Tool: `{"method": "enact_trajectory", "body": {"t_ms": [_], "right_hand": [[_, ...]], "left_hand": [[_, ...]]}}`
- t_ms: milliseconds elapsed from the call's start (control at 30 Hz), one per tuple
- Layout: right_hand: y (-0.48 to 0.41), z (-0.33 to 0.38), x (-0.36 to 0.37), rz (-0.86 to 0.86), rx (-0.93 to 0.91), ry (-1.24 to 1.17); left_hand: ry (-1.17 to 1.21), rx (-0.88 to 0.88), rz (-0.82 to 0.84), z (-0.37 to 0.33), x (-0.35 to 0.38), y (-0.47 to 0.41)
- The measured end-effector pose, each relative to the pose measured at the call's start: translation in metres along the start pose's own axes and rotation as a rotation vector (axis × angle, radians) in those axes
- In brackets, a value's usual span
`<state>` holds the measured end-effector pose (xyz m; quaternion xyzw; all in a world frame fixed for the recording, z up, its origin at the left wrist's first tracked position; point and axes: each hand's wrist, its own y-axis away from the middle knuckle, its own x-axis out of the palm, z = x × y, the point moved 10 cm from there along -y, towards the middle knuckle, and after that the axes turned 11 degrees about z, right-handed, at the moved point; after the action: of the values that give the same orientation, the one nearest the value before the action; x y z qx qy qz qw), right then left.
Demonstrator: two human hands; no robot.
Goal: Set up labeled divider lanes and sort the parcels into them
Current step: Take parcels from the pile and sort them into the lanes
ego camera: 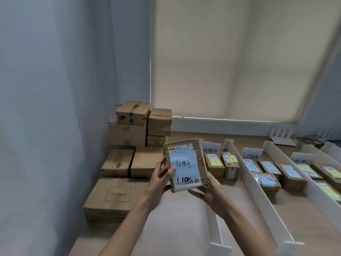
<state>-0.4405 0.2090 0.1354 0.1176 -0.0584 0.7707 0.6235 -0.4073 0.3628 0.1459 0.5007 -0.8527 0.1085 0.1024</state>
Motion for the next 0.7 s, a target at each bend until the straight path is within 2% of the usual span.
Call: {"method": "enact_trajectory", "body": {"t_ms": [100,300,433,500,600,700], "right_hand": [[0.010,0.003,-0.010,-0.167,-0.067,0.143],[0.044,-0.019,-0.006,-0.132,-0.056,0.263],[0.078,-0.030,-0.035,-0.267,-0.062,0.221],[0.099,-0.032,-0.056,-0.355,-0.054,0.183],[0.134,-0.030,-0.100,-0.487,-0.057,0.158],[0.164,-0.029,-0.144,-0.557,-0.044,0.174]], "left_hand": [[-0.049,-0.031,-0.077,0.011,-0.010,0.003],[-0.117,-0.064,-0.004,0.042,0.023,0.003],[-0.334,-0.079,-0.011,0.063,0.057,-0.006],[-0.447,-0.057,0.082,0.071,0.086,-0.011],[-0.514,-0.024,0.335,0.086,0.144,-0.014],[-0.679,0.088,0.527,0.097,0.198,-0.013]]}}
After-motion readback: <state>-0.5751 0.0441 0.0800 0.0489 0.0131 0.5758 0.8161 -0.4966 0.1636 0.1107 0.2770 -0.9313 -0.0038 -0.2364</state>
